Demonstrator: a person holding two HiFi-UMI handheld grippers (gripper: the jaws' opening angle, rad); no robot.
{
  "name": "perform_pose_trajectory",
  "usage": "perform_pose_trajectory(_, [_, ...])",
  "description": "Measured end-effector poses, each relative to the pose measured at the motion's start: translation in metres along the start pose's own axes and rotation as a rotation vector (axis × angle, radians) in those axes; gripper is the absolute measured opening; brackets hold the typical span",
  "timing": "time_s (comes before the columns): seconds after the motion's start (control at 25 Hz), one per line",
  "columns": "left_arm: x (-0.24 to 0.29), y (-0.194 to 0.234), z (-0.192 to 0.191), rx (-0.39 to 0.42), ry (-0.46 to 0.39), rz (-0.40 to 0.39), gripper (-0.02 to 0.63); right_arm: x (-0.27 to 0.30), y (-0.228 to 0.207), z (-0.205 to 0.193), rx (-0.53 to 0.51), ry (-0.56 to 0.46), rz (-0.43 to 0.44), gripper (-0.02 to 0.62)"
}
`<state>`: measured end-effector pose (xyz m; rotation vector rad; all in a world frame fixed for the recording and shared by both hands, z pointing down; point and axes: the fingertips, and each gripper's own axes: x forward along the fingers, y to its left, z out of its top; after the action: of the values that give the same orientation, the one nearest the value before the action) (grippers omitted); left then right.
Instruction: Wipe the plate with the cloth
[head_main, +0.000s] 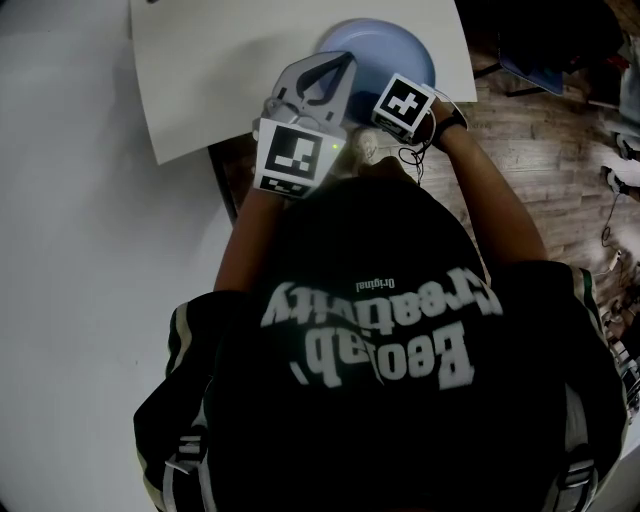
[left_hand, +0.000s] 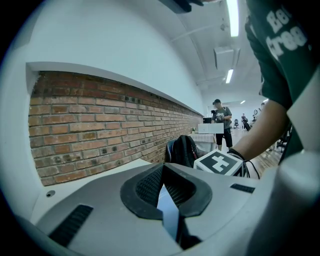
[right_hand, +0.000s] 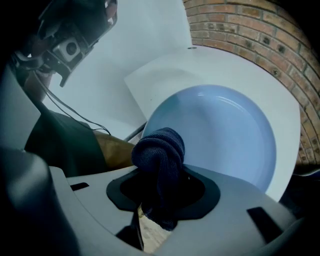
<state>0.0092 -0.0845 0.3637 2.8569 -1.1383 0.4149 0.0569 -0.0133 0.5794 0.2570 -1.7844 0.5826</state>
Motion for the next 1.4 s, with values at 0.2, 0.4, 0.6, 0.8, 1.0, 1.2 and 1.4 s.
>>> perform_pose_trajectory(0.2, [-0.001,0.004,0.0,-0.002,-0.002,0.014,0.002,-0.024,-0.019,0.006,0.057,-0.139,-0.061,0.141])
perform_pose_trajectory(0.4, [0.003,0.011,0.012,0.003,-0.02,0.03,0.002,-0.062,-0.034,0.02,0.101,-0.327,-0.144,0.137])
perform_pose_trajectory(0.6, [0.005,0.012,0.037,0.038,-0.061,0.043,0.002,-0.11,-0.038,0.041,0.078,-0.542,-0.229,0.137])
perform_pose_trajectory(0.8, [0.009,0.012,0.056,0.072,-0.095,0.063,0.002,-0.158,-0.043,0.053,0.045,-0.73,-0.322,0.137])
perform_pose_trajectory(1.0, [0.013,0.016,0.064,0.093,-0.103,0.094,0.002,-0.195,-0.04,0.059,0.006,-0.855,-0.363,0.137])
perform_pose_trajectory(1.2, [0.018,0.015,0.069,0.099,-0.105,0.118,0.002,-0.23,-0.039,0.057,-0.009,-0.997,-0.418,0.137])
perform_pose_trajectory(1.4, [0.028,0.012,0.07,0.103,-0.099,0.12,0.002,-0.255,-0.044,0.056,-0.033,-1.098,-0.53,0.137])
